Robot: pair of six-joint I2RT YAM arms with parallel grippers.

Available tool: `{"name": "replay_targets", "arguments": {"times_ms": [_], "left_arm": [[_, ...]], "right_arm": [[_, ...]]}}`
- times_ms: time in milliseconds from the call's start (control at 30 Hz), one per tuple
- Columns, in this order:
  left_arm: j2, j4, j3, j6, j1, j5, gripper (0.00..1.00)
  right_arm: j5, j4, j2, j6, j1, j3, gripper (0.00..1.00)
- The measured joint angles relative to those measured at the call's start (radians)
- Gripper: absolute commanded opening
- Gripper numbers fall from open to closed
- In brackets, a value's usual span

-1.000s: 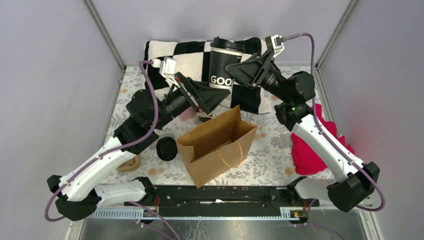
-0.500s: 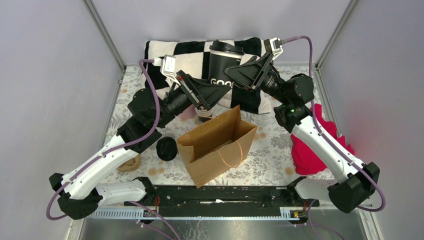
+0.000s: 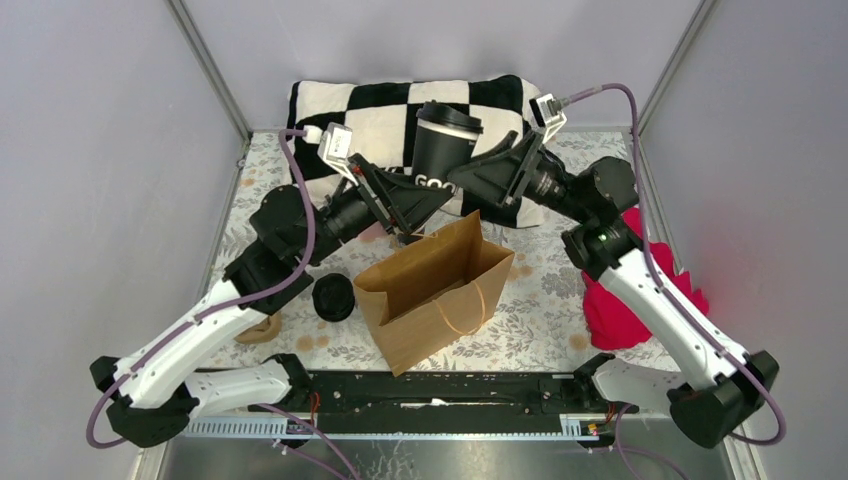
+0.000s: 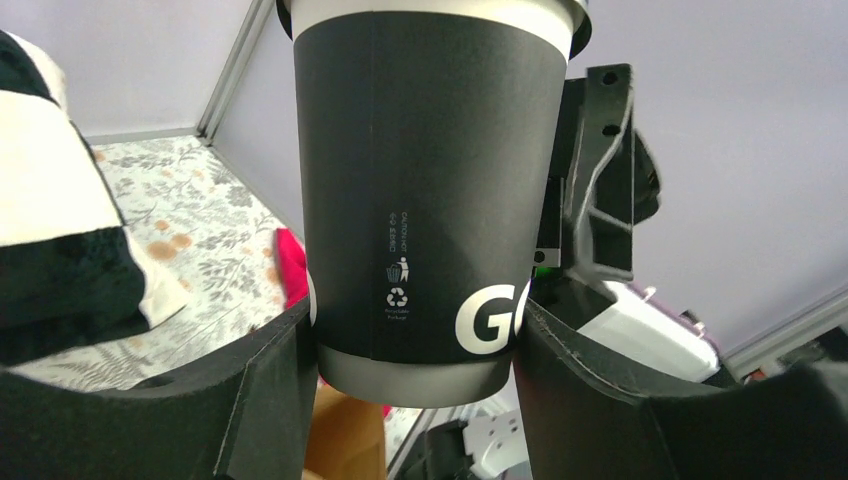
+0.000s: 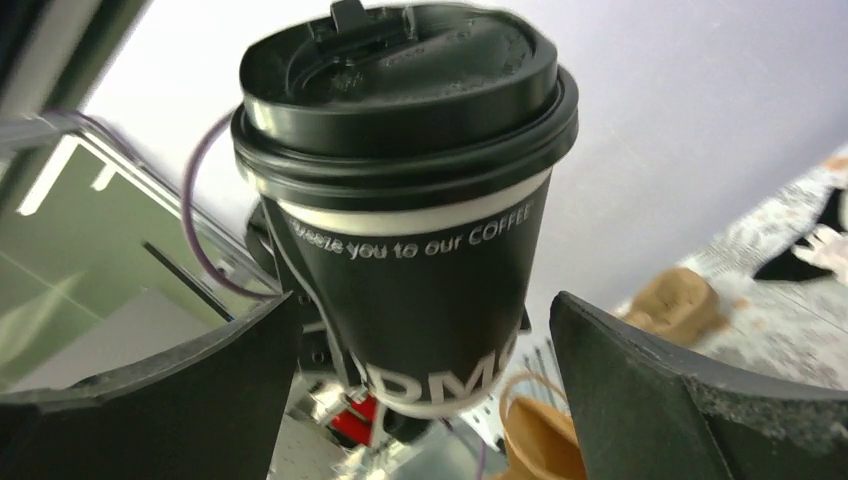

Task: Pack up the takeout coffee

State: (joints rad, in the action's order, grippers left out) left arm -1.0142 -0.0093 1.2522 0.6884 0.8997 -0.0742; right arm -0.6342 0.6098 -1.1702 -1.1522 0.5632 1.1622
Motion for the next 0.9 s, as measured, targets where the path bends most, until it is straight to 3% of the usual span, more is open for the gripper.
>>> {"name": "replay_targets", "arguments": {"times_ms": [200,333,667,900], "left_arm": [[0.08,-0.138,-0.002,-0.122,-0.007,-0.079,0.46],[0.117,-0.248,0.013,-0.217,-0.008,-0.141,0.45],[0.126,-0.411,0.071,-0.354,-0.008,-0.245,0.43],[0.146,-0.483,0.089,-0.43,-0.008,-0.298,0.41]], "right_arm": [[-0.084,-0.528,0.096,0.444,0.0,0.126,1.0],[-0.159,-0.787,0.095,0.632,0.001,0.264,1.0],[-0.257,-1.114,0.06,0.76,0.001,0.417,1.0],[-0.257,-1.243,0.055,0.789,0.001,0.507,1.0]]}}
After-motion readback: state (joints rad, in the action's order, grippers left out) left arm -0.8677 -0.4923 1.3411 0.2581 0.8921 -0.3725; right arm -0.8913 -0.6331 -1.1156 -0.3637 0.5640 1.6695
